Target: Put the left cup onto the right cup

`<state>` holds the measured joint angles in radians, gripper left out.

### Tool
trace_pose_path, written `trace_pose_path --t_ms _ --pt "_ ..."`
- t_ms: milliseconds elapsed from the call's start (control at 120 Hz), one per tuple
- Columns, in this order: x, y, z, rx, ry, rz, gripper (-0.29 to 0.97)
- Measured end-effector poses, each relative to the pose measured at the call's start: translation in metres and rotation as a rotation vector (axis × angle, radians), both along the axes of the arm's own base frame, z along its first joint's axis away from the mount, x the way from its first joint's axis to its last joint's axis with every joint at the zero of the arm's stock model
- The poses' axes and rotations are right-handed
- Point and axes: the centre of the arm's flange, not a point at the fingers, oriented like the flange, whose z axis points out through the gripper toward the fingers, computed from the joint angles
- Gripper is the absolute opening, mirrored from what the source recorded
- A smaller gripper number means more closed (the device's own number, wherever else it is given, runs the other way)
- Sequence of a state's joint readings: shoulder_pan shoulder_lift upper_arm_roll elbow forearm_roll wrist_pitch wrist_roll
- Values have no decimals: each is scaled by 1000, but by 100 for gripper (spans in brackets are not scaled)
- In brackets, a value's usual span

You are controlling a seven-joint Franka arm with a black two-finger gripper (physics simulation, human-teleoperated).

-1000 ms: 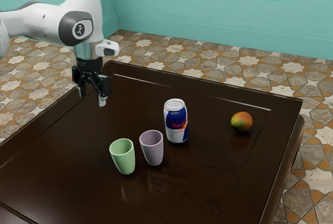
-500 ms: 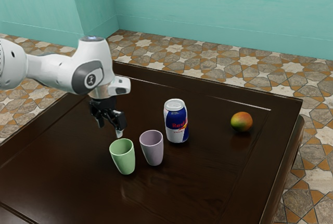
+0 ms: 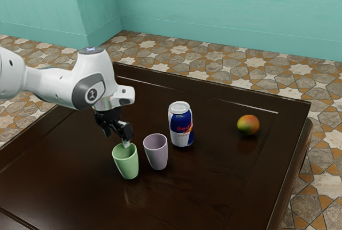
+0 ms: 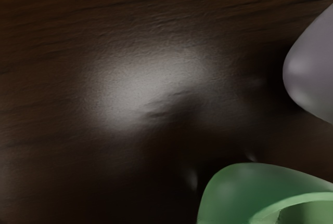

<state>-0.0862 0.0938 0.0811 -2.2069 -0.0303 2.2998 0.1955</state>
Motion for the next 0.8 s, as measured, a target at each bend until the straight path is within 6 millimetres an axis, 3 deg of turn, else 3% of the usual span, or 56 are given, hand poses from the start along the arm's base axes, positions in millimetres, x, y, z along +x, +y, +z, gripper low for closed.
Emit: trace_pose_path --t_ms 158,433,542,800 --pt "-6 5 -3 -1 3 12 68" --pt "-2 2 -33 5 21 20 68" --pt "0 1 -37 5 15 23 67" --pt "2 -1 -36 5 -6 38 12"
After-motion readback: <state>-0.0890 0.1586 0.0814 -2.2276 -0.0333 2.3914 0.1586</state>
